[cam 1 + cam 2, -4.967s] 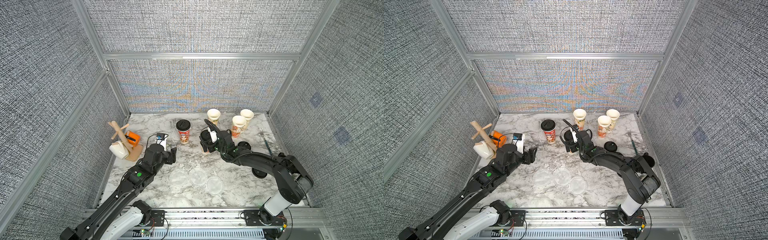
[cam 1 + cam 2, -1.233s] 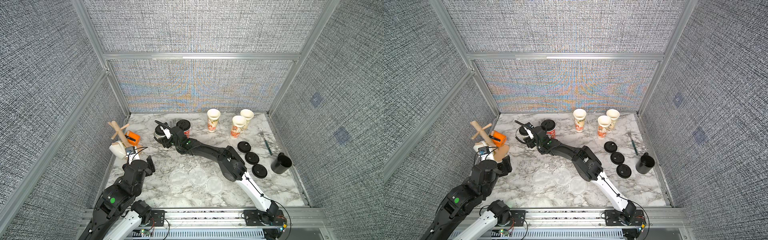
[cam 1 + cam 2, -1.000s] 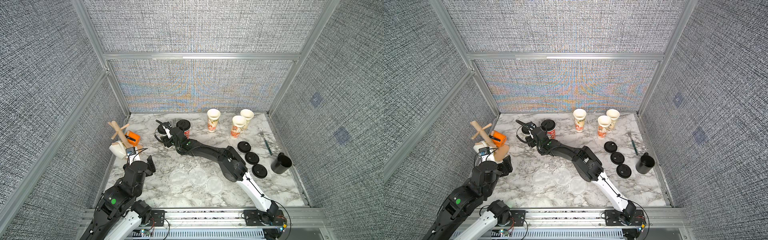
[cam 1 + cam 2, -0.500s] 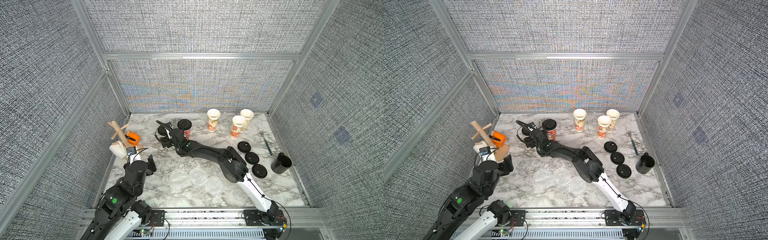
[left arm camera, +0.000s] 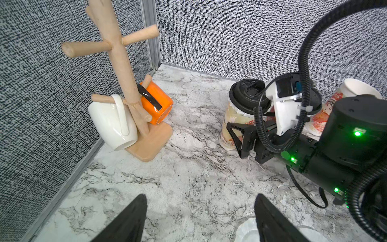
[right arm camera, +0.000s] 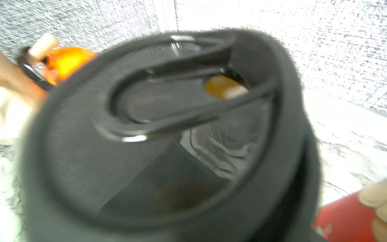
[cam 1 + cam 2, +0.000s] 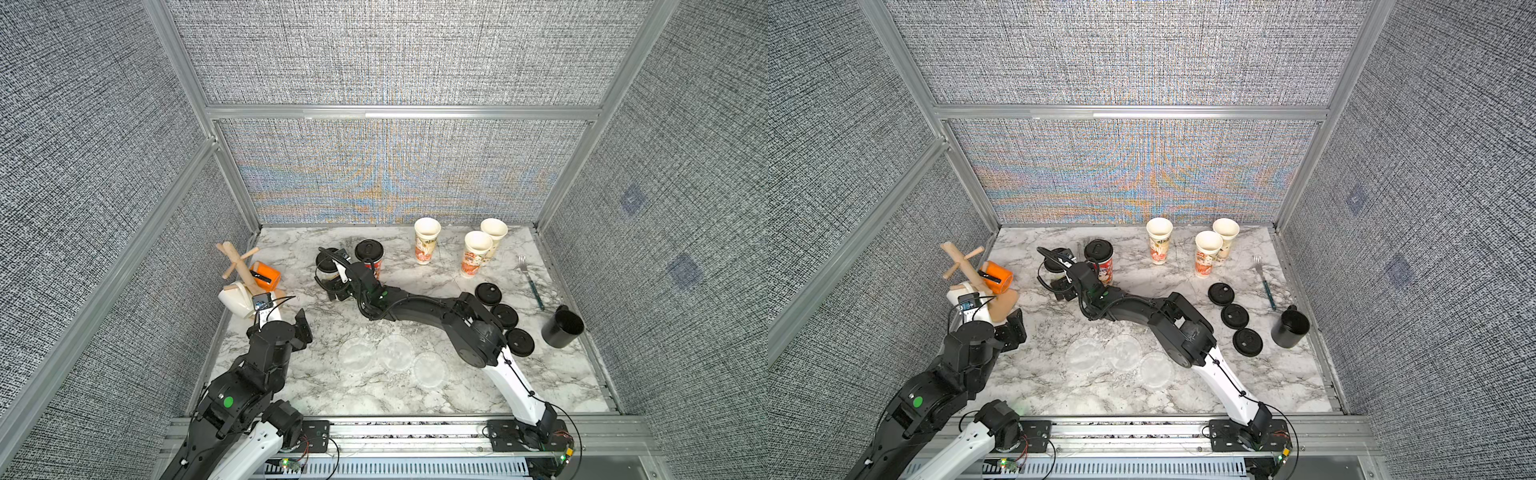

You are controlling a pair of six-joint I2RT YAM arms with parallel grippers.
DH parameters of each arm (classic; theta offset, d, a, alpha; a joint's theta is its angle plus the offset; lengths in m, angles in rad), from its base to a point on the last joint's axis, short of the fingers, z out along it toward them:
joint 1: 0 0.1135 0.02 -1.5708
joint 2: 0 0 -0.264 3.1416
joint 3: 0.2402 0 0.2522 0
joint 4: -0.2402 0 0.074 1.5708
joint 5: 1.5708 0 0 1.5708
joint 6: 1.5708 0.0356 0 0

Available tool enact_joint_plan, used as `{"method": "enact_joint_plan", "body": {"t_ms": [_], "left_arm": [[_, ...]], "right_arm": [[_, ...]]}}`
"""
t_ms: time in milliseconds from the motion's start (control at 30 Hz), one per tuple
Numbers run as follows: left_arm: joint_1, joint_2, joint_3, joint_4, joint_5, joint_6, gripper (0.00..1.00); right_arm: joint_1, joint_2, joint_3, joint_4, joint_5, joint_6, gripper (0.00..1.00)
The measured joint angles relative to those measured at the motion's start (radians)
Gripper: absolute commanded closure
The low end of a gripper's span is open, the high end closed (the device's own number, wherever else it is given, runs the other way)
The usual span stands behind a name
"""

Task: Put the leak-proof paper on the milk tea cups
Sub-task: Place the cup at the center of the board, then move the cup to the center of the board.

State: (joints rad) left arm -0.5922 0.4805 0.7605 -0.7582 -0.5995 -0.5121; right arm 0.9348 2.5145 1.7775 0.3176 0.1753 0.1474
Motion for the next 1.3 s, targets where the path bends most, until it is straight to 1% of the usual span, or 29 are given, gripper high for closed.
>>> {"method": "enact_joint_plan", "body": {"t_ms": [233,433,533,667,733,867,933,1000,1067,1133,1233,1300], "left_arm": [[0.000,0.006,0.001,0.000,0.000,0.000,0.17],[0.000,0.028,0.004,0.000,0.001,0.008,0.15],[0.000,0.048,0.005,0.005,0.011,0.016,0.15],[0.000,0.091,-0.003,0.054,0.057,0.043,0.15],[0.000,0.125,-0.010,0.092,0.088,0.058,0.15],[0.000,0.217,-0.021,0.196,0.170,0.095,0.15],[0.000,0.256,-0.025,0.247,0.201,0.114,0.15],[0.000,0.278,-0.027,0.292,0.219,0.130,0.14],[0.000,0.293,-0.027,0.338,0.225,0.143,0.14],[0.000,0.305,-0.028,0.371,0.226,0.158,0.13],[0.015,0.335,-0.028,0.414,0.237,0.172,0.12],[0.037,0.364,-0.026,0.435,0.268,0.175,0.12]], "right_arm": [[0.011,-0.072,-0.120,0.059,-0.015,-0.025,0.02],[0.028,-0.210,-0.348,0.142,-0.024,-0.039,0.02],[0.044,-0.312,-0.492,0.172,-0.028,-0.042,0.02],[0.055,-0.530,-0.735,0.205,-0.022,-0.027,0.03],[0.042,-0.643,-0.832,0.195,-0.001,-0.009,0.03],[-0.043,-0.836,-0.947,0.108,0.015,0.038,0.02],[-0.111,-0.910,-0.990,0.059,0.006,0.050,0.03],[-0.194,-0.954,-1.009,0.003,-0.003,0.053,0.02],[-0.272,-0.964,-1.007,-0.037,-0.031,0.051,0.02],[-0.332,-0.941,-0.974,-0.066,-0.056,0.044,0.02],[-0.393,-0.858,-0.880,-0.082,-0.084,0.036,0.02],[-0.421,-0.793,-0.823,-0.077,-0.102,0.036,0.02]]}}
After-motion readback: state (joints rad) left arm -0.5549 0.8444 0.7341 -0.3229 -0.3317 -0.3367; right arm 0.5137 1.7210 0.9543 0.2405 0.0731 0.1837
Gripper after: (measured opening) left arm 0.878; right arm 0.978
